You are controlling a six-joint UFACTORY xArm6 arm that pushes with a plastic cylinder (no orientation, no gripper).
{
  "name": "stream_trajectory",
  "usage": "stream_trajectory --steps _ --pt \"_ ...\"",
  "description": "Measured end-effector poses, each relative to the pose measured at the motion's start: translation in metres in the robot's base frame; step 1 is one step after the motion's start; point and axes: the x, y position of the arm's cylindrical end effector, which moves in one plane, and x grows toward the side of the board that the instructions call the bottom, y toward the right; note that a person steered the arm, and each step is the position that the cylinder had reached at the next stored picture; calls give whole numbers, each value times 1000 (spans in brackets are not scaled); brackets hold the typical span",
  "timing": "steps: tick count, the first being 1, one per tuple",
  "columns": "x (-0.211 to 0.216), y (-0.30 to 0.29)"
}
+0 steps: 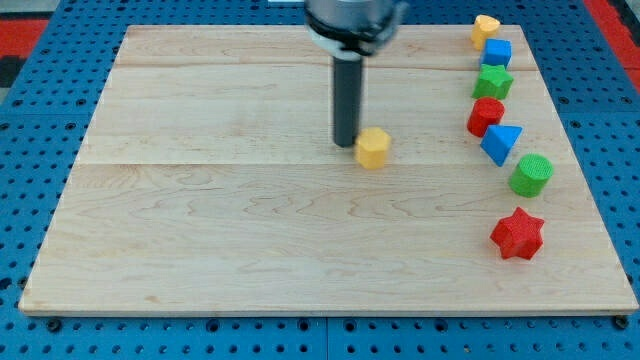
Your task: Push yellow hexagon above red star
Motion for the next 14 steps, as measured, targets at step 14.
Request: stream_trajectory --steps 14 --pt "97 93"
